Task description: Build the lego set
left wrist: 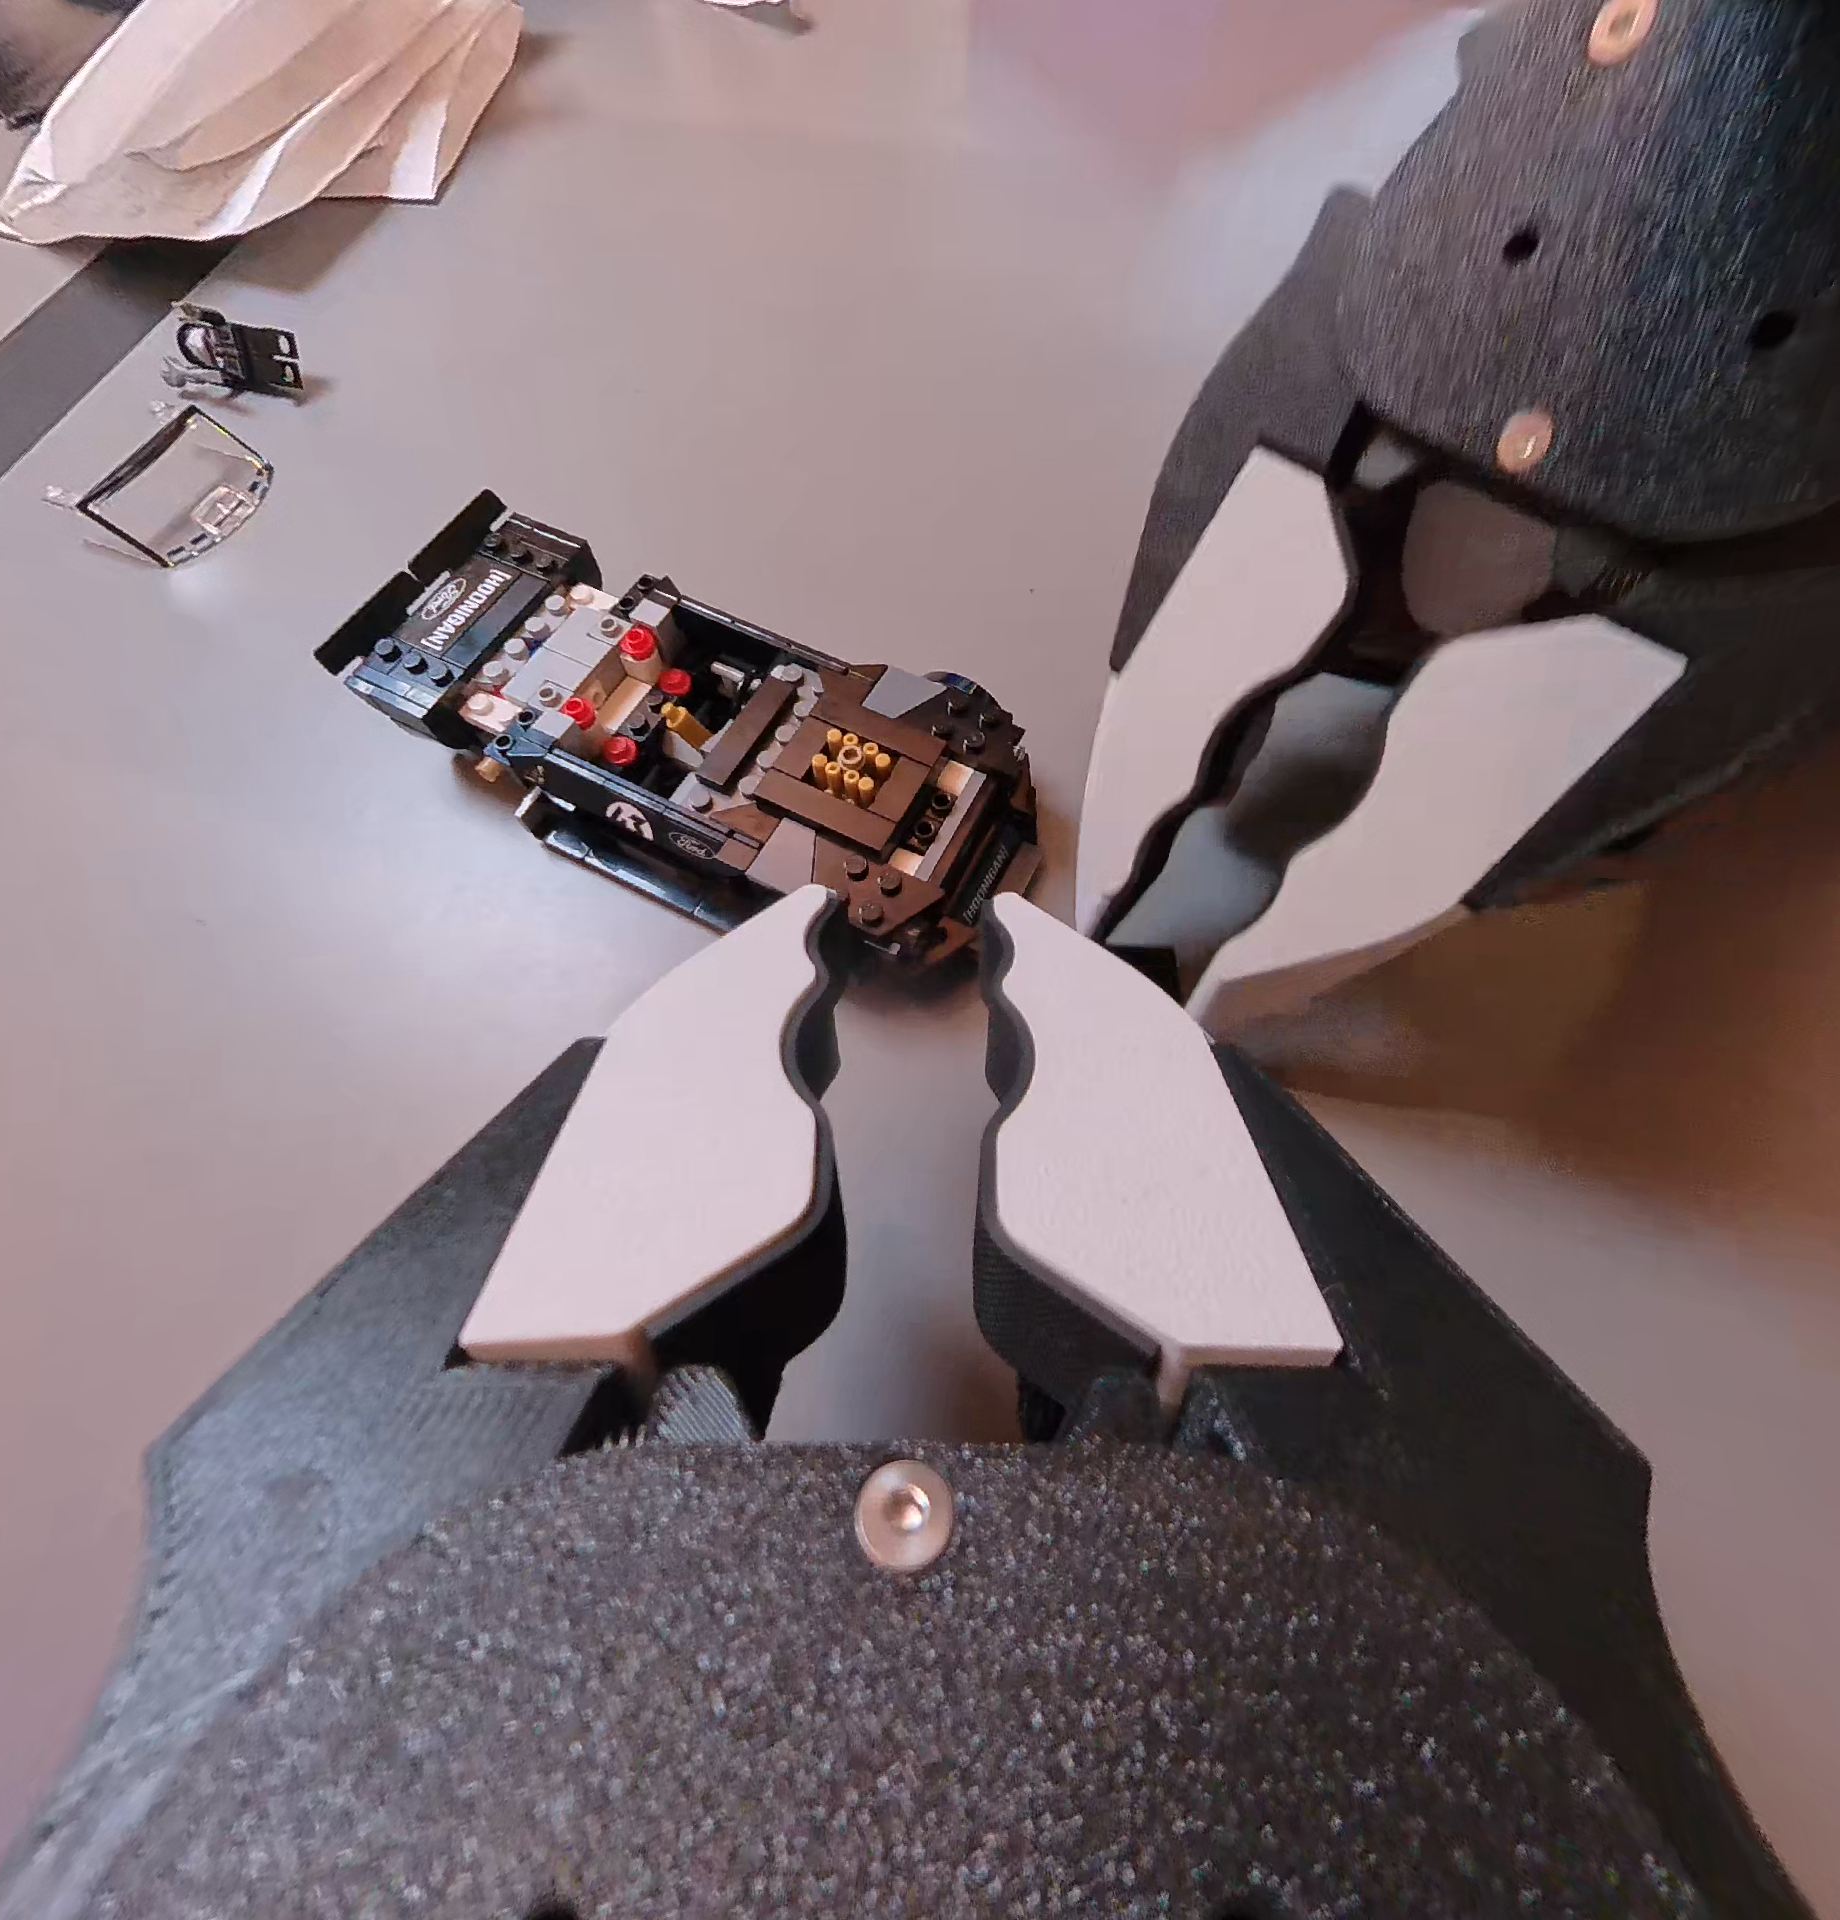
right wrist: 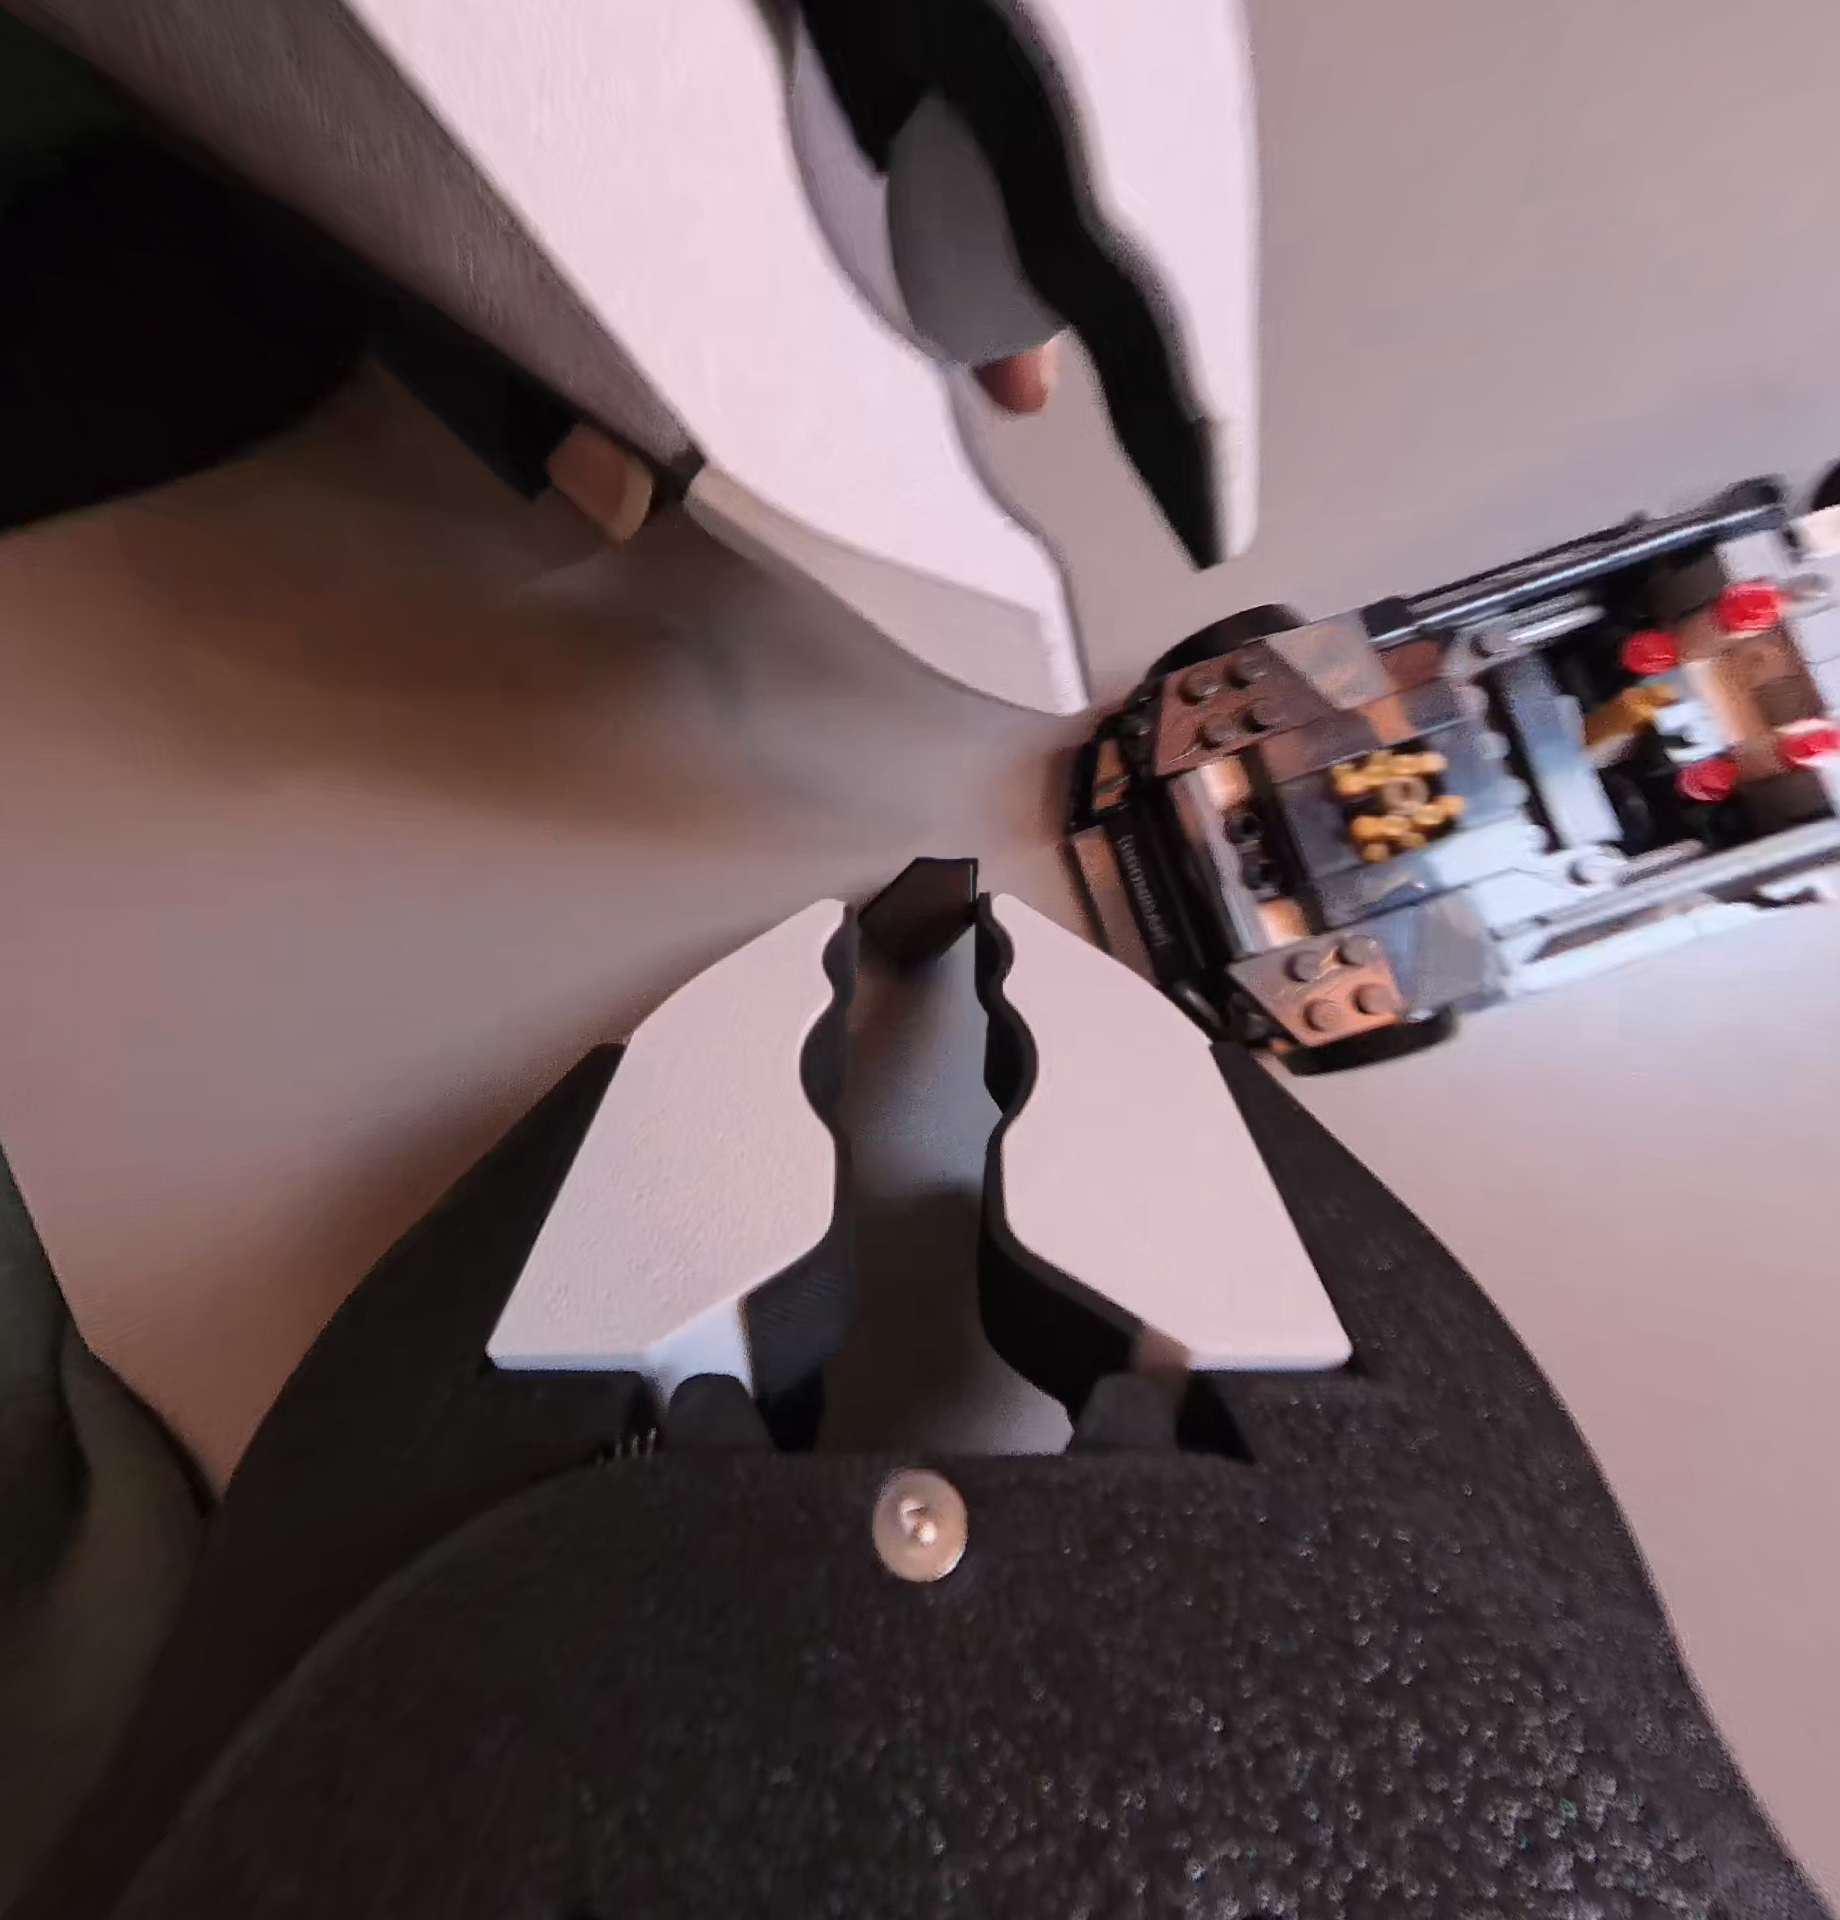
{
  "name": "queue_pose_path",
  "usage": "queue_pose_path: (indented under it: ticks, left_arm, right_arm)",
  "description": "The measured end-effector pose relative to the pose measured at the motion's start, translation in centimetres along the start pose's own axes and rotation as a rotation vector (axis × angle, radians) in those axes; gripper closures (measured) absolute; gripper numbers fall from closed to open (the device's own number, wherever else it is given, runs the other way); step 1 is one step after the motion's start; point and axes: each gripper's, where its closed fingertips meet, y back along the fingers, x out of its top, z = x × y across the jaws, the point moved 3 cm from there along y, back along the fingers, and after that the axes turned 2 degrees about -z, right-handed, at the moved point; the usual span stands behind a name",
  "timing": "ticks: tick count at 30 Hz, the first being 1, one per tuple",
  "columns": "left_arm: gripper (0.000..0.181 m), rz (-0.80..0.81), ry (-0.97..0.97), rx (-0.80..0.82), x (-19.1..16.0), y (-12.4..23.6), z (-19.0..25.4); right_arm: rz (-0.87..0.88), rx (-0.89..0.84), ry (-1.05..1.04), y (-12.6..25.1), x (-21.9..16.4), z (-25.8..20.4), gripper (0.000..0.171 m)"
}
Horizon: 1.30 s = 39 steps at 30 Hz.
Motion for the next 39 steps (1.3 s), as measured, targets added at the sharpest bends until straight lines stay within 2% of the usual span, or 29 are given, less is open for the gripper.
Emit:
queue_pose_path:
  ticks: [5,11,24,39]
  left_arm:
    - [0.157,0.003,0.007,0.005,0.0,-0.2,-0.1]
    - [0.157,0.026,0.016,0.033,0.1,-0.6,-0.4]
    - [0.154,0.058,-0.006,0.020,0.3,-2.6,0.2]
    - [0.153,0.085,-0.008,0.019,0.9,-3.2,0.0]
  right_arm:
    - [0.097,-0.144,-0.070,3.0,1.8,3.6,0.150]
    - [0.072,-0.228,-0.131,2.5,2.6,6.5,0.150]
    - [0.031,-0.228,-0.166,1.3,2.7,6.6,0.149]
    - [0.084,-0.188,-0.187,1.6,2.6,7.0,0.144]
